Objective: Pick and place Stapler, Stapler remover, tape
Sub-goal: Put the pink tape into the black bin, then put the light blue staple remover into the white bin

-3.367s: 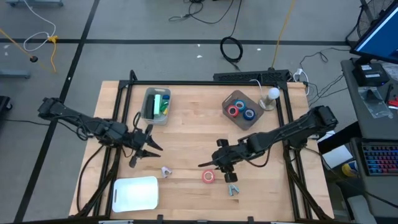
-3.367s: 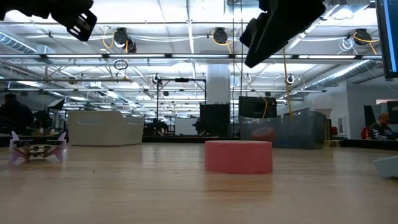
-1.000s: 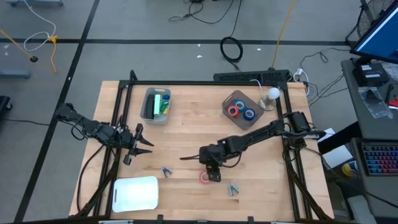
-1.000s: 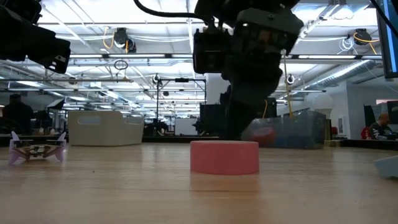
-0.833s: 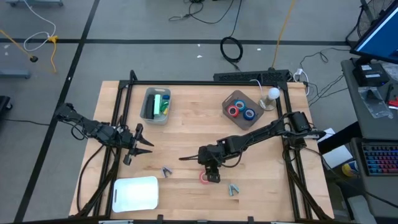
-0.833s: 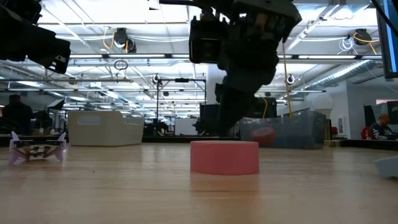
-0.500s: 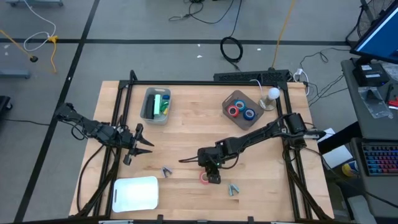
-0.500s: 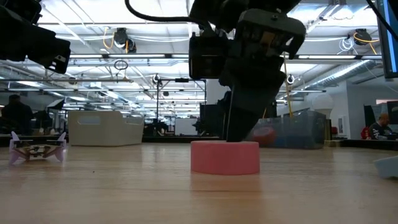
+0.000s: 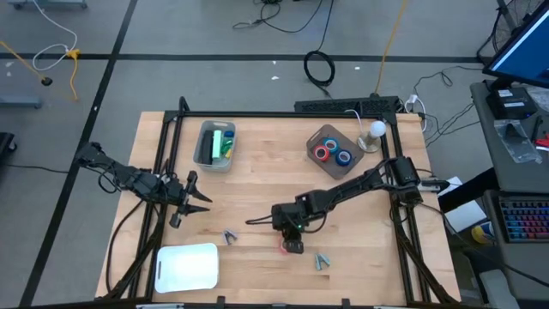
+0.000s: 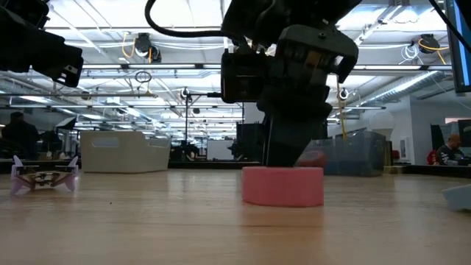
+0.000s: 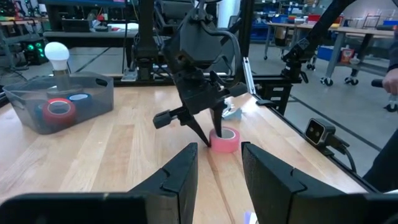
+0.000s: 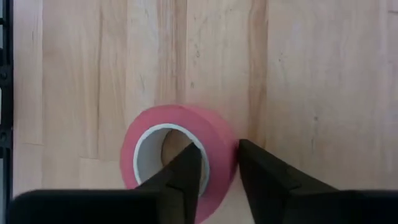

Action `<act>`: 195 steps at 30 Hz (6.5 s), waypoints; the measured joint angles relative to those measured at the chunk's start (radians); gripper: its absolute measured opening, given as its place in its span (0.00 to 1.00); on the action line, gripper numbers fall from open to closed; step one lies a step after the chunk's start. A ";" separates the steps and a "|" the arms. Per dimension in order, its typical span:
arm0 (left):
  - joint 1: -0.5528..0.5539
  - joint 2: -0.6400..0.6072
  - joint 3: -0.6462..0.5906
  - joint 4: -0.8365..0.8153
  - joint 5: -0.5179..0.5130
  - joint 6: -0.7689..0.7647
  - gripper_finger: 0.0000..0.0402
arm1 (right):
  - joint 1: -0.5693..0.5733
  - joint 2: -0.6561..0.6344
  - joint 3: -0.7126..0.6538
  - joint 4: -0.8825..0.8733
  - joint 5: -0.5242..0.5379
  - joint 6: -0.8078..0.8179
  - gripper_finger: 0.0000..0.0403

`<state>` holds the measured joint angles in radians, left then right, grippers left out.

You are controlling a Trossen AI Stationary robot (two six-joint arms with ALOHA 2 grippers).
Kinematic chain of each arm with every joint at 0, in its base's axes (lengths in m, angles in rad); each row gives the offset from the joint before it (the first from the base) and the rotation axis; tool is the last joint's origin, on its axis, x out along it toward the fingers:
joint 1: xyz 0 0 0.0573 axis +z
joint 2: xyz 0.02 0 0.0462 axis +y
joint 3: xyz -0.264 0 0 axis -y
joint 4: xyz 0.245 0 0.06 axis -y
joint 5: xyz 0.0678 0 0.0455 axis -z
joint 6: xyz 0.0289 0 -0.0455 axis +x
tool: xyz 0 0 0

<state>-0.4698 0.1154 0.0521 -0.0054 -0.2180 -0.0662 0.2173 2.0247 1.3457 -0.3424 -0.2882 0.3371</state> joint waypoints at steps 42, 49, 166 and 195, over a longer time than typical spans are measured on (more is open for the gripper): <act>0.000 0.002 0.000 0.002 -0.002 -0.029 0.32 | -0.688 -0.545 -0.072 -0.642 0.552 -0.505 0.09; 0.000 0.002 0.000 0.002 -0.029 -0.038 0.32 | -0.765 -0.545 -0.248 -0.553 0.550 -0.516 0.09; 0.000 0.002 0.000 0.025 -0.054 -0.100 0.32 | 0.276 -0.368 -0.204 -0.285 -0.023 0.843 0.42; 0.000 0.002 0.000 0.025 -0.053 -0.152 0.32 | 0.276 -0.400 -0.542 0.267 -0.058 1.038 0.27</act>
<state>-0.4702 0.1177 0.0525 0.0196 -0.2714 -0.2184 0.4931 1.6249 0.8040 -0.0751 -0.3466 1.3750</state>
